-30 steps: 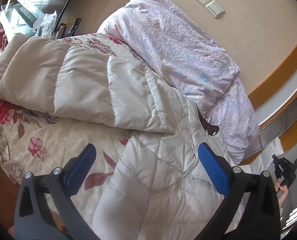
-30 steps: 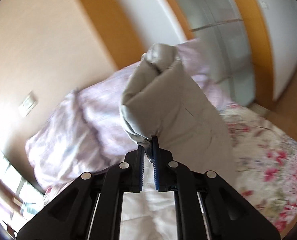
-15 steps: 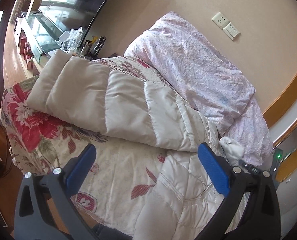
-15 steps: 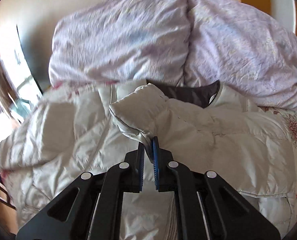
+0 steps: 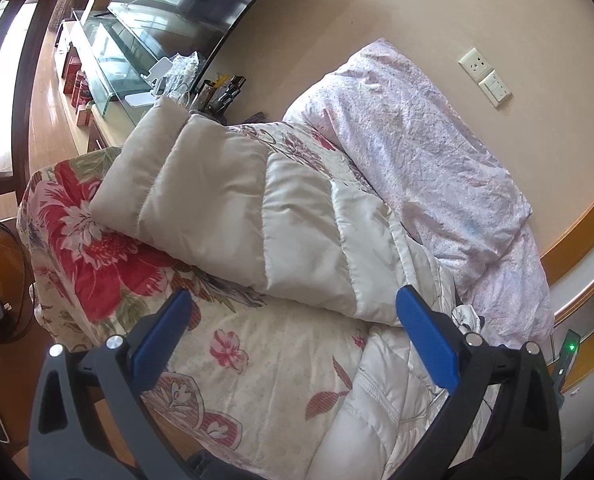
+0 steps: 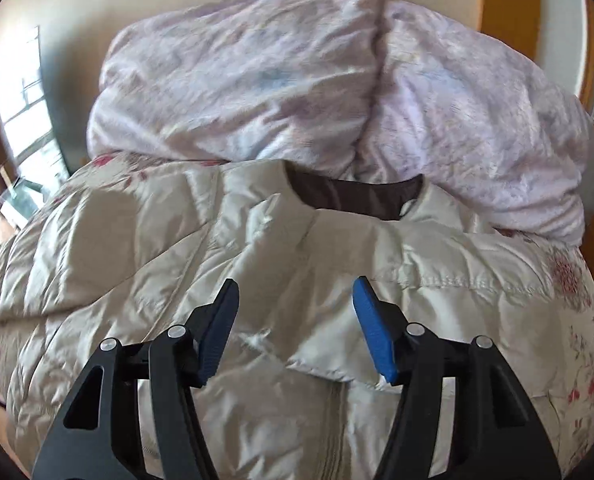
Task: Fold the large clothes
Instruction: 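Carry the held sleeve across the jacket body and release it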
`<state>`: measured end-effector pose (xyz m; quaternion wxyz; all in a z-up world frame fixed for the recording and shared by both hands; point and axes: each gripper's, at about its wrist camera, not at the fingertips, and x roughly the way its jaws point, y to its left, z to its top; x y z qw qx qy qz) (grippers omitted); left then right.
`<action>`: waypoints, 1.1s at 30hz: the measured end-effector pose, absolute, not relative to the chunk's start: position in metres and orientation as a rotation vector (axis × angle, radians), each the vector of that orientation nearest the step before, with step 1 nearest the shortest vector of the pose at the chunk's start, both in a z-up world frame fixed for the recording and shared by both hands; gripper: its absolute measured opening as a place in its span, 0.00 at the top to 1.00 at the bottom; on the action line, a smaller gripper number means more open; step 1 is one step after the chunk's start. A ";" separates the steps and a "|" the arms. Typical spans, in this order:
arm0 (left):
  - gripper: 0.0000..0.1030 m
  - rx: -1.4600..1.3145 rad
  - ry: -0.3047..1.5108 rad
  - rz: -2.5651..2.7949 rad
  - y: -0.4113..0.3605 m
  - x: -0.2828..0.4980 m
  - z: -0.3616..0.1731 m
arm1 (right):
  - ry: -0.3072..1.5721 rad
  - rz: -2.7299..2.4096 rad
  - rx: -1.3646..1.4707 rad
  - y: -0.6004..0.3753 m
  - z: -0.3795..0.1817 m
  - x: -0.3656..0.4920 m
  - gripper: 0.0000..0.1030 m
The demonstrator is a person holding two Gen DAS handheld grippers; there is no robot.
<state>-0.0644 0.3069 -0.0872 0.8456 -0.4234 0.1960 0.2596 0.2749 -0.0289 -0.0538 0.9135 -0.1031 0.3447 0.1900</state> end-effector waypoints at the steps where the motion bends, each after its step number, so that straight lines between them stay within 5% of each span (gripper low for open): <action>1: 0.02 -0.906 0.411 0.551 0.308 -0.066 -0.088 | 0.735 0.365 -0.217 -0.024 -0.062 0.283 0.44; 7: 0.02 -0.952 0.400 0.584 0.317 -0.066 -0.092 | 0.807 0.311 -0.493 0.035 -0.121 0.286 0.45; 19: 0.15 -1.262 0.337 0.668 0.353 -0.073 -0.116 | 0.927 0.515 -0.040 -0.047 -0.079 0.258 0.32; 26: 0.36 -1.362 0.272 0.739 0.378 -0.076 -0.122 | 0.948 0.574 0.055 -0.074 -0.066 0.247 0.27; 30: 0.70 -1.384 0.286 0.782 0.390 -0.080 -0.128 | 0.961 0.564 0.078 -0.091 -0.068 0.247 0.26; 33: 0.80 -1.388 0.310 0.779 0.398 -0.080 -0.130 | 0.967 0.554 0.096 -0.105 -0.069 0.249 0.26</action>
